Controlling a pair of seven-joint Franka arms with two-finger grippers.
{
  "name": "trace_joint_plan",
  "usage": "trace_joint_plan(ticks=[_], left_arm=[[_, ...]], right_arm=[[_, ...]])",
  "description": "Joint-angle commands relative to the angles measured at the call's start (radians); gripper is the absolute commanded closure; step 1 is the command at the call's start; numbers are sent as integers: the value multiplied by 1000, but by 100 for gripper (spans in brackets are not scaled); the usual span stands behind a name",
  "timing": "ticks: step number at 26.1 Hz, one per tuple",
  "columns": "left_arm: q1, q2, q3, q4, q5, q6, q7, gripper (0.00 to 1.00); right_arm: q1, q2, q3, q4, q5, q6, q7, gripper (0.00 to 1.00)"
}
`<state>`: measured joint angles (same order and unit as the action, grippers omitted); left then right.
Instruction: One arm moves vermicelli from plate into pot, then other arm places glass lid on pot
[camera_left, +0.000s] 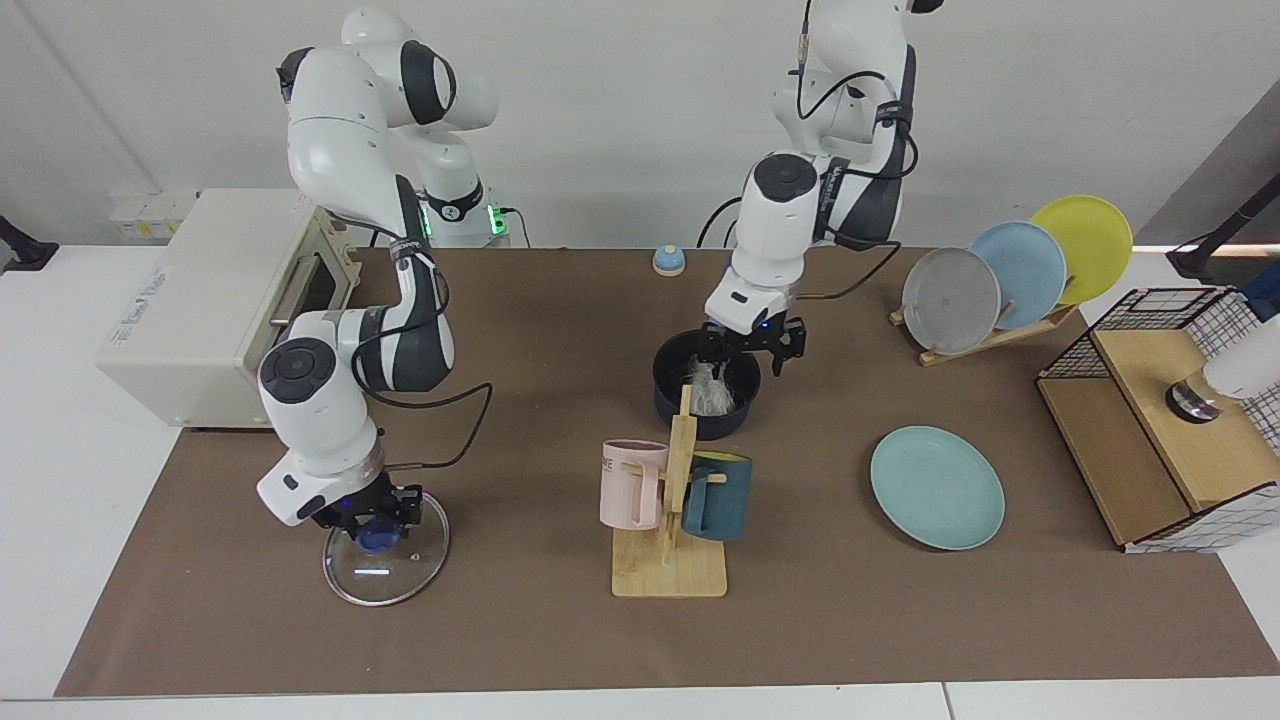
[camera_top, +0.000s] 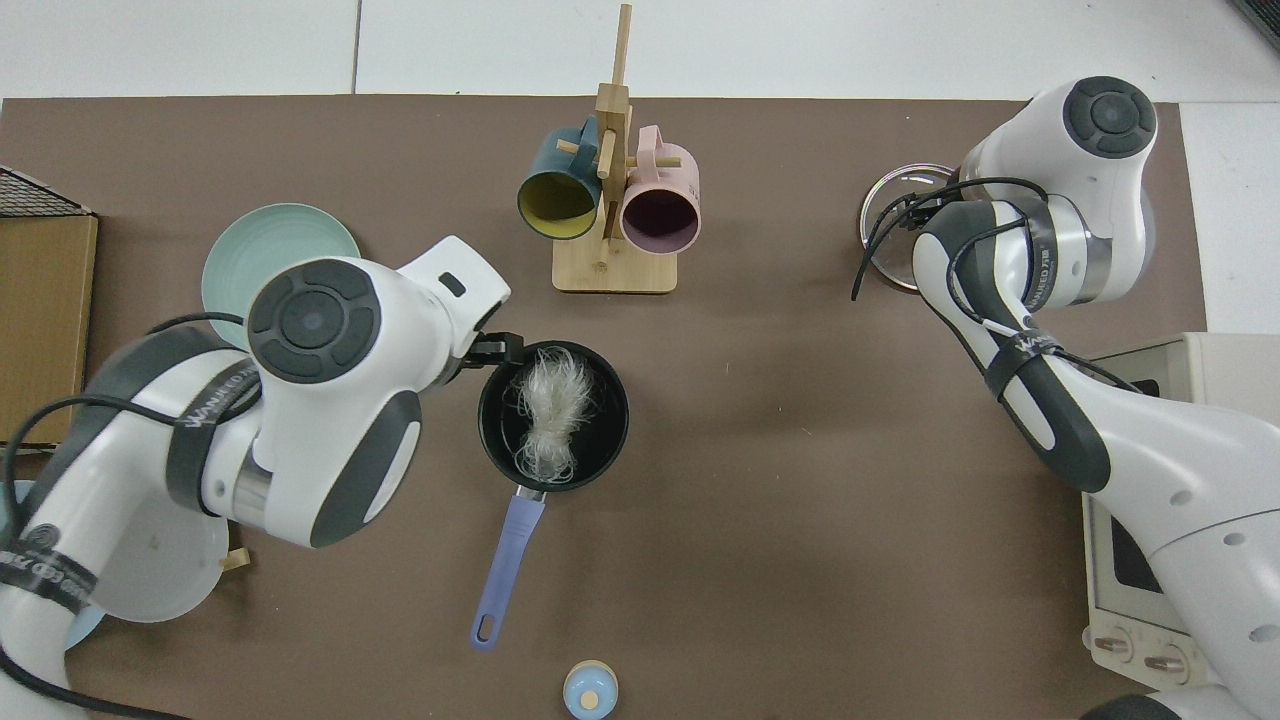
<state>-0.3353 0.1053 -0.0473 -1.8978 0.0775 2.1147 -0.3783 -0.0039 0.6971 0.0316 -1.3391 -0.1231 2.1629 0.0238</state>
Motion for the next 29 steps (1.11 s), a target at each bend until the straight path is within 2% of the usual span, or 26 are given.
trace_joint_plan(ticks=[1,5,9,13,16,22,26,29], left_arm=[[64,4,-6,58,45,-45,114,0],[131,2,-3,106,87,-91,234,0],[186,-26,-9,123,88,-137,252,0],[206,-71,-5,121,82,-197,263,0],[223,-87,-6,123,82,-220,263,0],[228,-105,-3,123,82,-242,269,0],[245,-119,10,125,79,-249,332,0],[284,-131,29,143,26,-258,412,0]], right_arm=[[-8,-37,11,-6,-4,0,-64,100],[19,-119,17,-9,19,-113,-59,100],[54,-229,19,-18,101,-242,-39,100],[117,-318,21,-22,105,-379,89,100],[205,-376,19,-51,102,-434,223,100],[425,-444,16,-124,80,-428,640,100],[556,-430,16,-135,37,-390,815,100],[631,-392,17,-124,-16,-338,896,100]])
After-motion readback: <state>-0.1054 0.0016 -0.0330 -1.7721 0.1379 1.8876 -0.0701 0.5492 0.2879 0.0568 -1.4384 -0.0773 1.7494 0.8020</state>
